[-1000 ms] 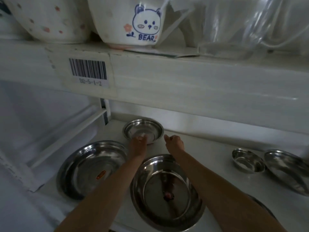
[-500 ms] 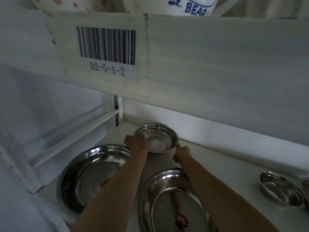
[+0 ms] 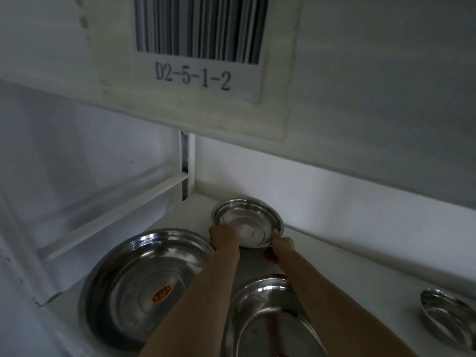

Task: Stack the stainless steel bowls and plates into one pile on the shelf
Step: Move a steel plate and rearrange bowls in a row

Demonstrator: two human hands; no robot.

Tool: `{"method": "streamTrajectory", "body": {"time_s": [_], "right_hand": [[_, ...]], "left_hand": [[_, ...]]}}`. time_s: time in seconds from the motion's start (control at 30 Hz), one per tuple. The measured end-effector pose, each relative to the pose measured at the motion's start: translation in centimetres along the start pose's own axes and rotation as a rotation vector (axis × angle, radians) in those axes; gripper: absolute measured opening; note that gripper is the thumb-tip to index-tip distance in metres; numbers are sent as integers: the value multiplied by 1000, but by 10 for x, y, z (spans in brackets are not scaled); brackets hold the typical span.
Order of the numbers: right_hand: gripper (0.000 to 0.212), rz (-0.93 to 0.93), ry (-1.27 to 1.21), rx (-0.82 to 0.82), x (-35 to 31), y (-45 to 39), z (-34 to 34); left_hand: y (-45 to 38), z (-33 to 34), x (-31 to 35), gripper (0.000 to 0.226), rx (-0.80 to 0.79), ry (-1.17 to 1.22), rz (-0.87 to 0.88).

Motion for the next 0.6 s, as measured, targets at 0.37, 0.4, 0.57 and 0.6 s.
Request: {"method": "streamTrajectory", "body": {"time_s": [0.37, 0.4, 0.57, 0.6], "right_hand": [[26, 32, -71, -61, -2, 6, 8], [25, 36, -80, -60, -1, 6, 7], [34, 22, -87, -48, -2, 3, -1], [35, 15, -102, -44, -3, 4, -4]], "left_hand": [[5, 7, -5, 38, 8, -564, 256], [7, 5, -3, 37, 25, -492, 235], [22, 4, -3, 38, -42, 89, 71], [26, 6, 0, 38, -60, 35, 87]]}}
Point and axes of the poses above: each hand's wrist, its own y-axis away from the middle knuckle, its own z-axis out of the palm, x = y × z, the point moved 7 cm from there along -y, towards the middle knuckle, and after that the axes turned 2 degrees about -z, right-handed, at the moved point
